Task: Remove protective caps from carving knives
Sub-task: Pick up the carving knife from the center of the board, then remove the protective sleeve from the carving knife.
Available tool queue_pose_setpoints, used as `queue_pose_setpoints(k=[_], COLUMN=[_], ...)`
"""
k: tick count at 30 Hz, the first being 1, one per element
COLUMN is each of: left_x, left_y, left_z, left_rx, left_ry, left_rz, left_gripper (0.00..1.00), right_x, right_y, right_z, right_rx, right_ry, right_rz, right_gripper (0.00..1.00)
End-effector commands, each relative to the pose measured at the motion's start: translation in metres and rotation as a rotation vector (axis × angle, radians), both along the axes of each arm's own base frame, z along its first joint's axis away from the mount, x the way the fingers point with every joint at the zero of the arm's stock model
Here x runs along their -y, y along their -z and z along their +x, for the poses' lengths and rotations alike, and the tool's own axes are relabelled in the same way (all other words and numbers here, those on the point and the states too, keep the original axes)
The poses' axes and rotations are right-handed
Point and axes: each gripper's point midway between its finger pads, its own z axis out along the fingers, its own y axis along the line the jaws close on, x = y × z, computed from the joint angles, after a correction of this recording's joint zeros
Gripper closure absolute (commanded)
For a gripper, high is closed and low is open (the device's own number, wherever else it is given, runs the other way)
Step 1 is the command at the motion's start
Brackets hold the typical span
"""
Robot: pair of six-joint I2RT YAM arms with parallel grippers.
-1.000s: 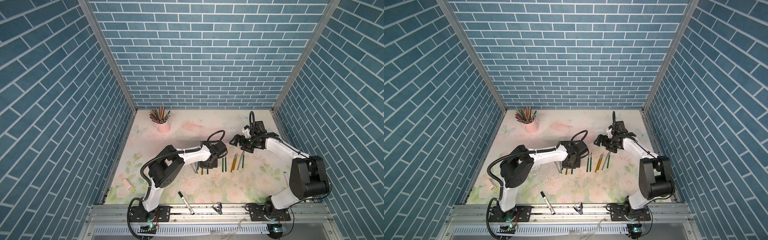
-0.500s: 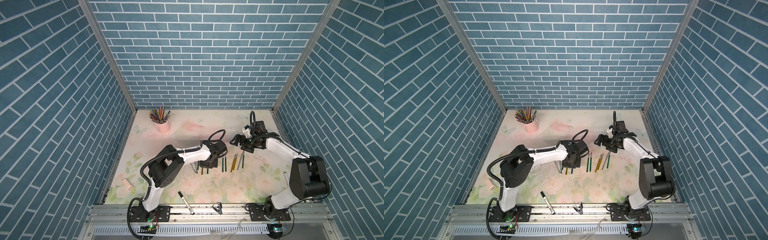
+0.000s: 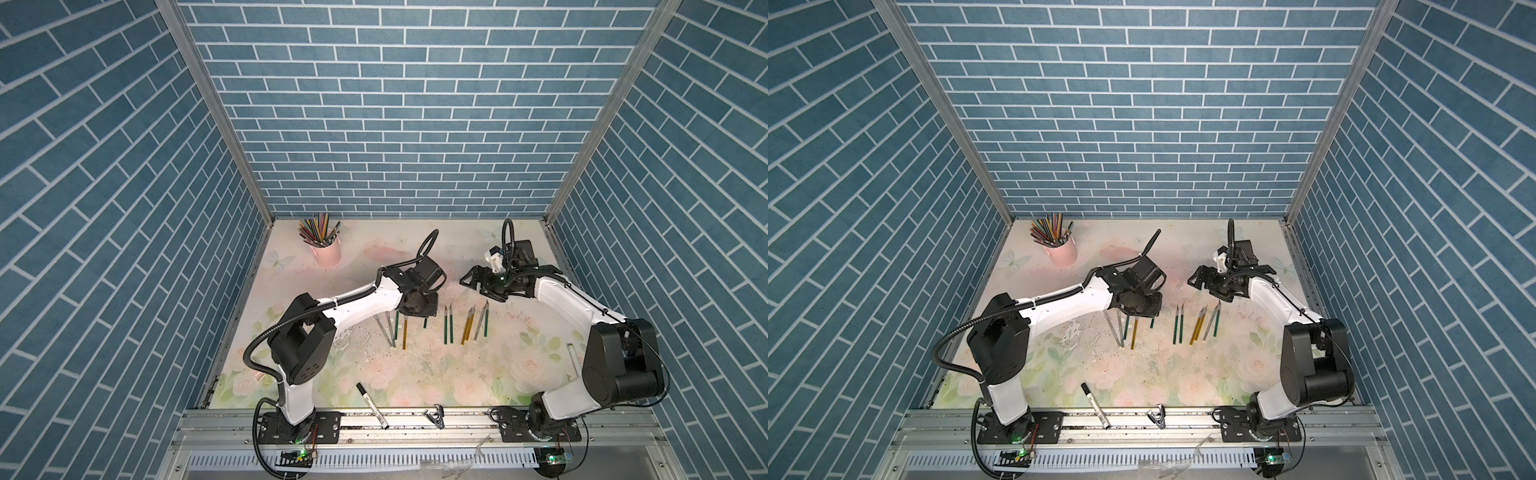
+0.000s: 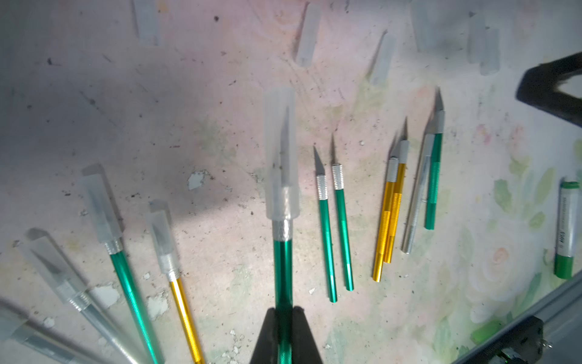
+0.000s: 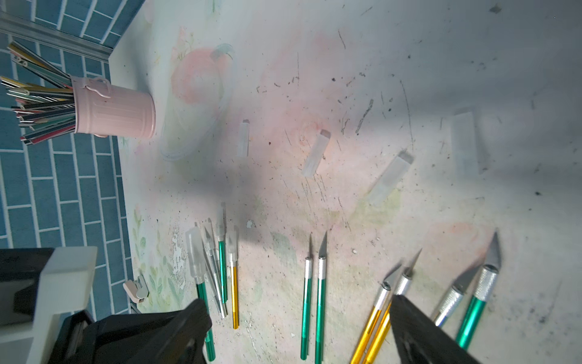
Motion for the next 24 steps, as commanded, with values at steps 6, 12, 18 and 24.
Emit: queue_pose_setpoints(k=[6, 12, 18, 24], left_x=[0.003, 0.011, 0.014, 0.016], left_y=[-0.022, -0.019, -0.016, -0.016], left_z=[0.006, 0.007, 0.009, 0.010], left_rx=[0.057, 0.045, 0.041, 0.042], left_ry=[0.096, 0.095, 0.094, 0.096], left_rz=[-0.075, -0.104, -0.109, -0.113], left_gripper=[0.96, 0.96, 0.96, 0.96], right_x=[-0.021, -0.043, -0.068, -0.083], right_y=[-0.040, -0.044, -0.044, -0.038], right_z=[0.011, 0.012, 0.009, 0.006], right_rx=[0.101, 0.107, 0.093, 0.075], right_ry=[-0.029, -0.069, -0.121, -0.144], right_rz=[0.130, 0.159, 0.189, 0.194], right_gripper=[0.15, 0.20, 0.30, 0.37])
